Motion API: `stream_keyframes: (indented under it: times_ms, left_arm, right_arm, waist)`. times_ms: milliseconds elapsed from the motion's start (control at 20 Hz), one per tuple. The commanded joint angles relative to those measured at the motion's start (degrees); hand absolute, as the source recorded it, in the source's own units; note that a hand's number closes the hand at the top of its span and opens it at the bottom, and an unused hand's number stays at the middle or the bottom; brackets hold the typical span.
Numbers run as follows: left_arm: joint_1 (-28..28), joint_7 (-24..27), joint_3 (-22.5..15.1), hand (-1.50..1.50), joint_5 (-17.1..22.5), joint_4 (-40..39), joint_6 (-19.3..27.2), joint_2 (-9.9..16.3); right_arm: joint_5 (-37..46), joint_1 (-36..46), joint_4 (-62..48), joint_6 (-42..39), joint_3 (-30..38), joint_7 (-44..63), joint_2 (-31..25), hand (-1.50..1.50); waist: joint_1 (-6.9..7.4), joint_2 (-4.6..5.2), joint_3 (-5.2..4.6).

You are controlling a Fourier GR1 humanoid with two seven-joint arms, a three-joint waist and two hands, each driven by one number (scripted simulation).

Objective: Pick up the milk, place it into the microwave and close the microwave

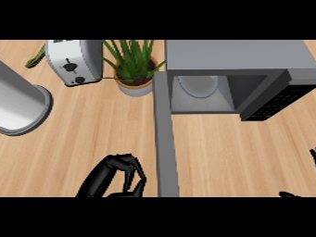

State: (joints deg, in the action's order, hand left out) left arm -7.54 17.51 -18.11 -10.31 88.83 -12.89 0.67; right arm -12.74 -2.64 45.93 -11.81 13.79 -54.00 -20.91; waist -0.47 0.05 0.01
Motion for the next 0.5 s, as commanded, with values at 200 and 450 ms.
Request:
stream_keyframes:
  times_ms: [200, 450]
  left_arm:
    - [11.6, -10.5, -8.3, 1.50, -3.8, -13.5, -6.9, -0.6]
    - [16.0, -7.3, -21.1, 1.50, -1.3, -24.0, 1.6, -0.7]
  right_arm:
    - [-1.9, -1.6, 1.6, -5.5, 0.2, -1.1, -2.3, -1.50]
    - [-1.5, -3.2, 2.8, -5.4, -0.2, -3.5, -2.5, -1.50]
  waist:
    - [-0.97, 0.12, 0.00]
    - [-1.28, 0.12, -0.06]
